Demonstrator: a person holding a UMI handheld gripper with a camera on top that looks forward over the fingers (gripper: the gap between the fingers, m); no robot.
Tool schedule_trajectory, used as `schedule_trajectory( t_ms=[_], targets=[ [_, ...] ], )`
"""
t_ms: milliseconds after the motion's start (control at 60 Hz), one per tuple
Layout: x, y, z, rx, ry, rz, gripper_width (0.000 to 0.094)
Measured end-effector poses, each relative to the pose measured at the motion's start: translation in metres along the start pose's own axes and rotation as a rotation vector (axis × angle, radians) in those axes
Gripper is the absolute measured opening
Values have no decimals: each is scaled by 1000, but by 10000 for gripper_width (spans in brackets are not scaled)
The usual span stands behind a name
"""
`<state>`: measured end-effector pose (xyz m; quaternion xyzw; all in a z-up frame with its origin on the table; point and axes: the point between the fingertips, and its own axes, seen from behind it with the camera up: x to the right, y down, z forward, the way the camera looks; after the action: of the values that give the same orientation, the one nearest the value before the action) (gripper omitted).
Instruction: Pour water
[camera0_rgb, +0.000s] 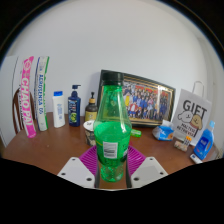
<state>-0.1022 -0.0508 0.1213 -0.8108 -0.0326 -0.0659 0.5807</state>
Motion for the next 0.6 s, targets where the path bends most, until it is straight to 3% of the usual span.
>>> schedule_trajectory(
  t_ms=[267,600],
  targets=[
    [81,-80,64,38,183,-467,351],
    [101,-132,157,109,382,-1342,353]
  ],
)
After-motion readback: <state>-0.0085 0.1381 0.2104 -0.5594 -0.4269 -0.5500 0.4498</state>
